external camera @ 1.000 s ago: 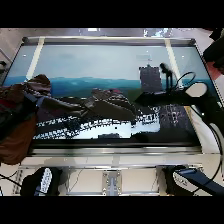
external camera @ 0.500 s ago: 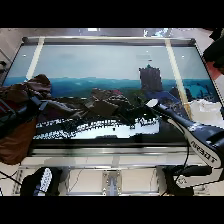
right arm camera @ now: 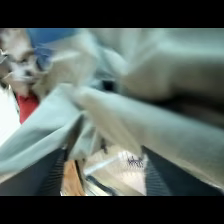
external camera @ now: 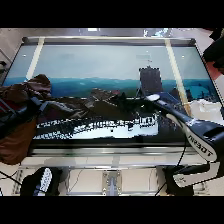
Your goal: Fold the shirts.
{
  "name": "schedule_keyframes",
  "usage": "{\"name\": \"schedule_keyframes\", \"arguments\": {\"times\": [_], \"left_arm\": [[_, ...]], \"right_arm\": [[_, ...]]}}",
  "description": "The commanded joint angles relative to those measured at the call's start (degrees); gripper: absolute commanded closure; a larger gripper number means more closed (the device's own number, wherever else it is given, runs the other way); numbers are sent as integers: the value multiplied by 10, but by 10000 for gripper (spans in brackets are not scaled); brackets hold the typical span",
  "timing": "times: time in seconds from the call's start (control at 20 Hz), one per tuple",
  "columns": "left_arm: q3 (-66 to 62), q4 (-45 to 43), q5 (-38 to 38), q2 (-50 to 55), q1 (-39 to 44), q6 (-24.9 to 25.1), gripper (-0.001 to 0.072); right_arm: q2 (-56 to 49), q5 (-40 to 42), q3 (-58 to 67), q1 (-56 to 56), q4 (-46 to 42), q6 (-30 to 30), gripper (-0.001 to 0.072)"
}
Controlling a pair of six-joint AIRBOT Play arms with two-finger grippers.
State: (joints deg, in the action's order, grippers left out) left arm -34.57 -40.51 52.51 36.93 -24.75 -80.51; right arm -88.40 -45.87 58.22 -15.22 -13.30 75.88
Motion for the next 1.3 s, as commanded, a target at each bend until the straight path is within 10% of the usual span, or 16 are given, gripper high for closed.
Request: {"name": "schedule_keyframes", "arguments": {"times": [0.0,0.2,0.5,0.8,1.0,1.15,1.25], "left_arm": [[0,-1,-4,0,0,0,697],[0,-2,-4,0,0,0,697],[0,-2,-4,0,0,0,697],[0,-2,-4,0,0,0,696],[0,-2,-4,0,0,0,697],[0,-2,-4,0,0,0,697],[-2,-2,-15,0,-1,12,697]], "right_arm": [[67,-194,36,123,-266,48,278],[162,-191,-31,173,-504,177,155],[53,-110,-111,163,-264,-5,162],[30,-20,-76,104,-228,-42,166],[0,-26,-57,80,-227,-40,320],[-8,-24,-56,66,-228,-40,698],[1,-52,-28,71,-235,-41,703]]}}
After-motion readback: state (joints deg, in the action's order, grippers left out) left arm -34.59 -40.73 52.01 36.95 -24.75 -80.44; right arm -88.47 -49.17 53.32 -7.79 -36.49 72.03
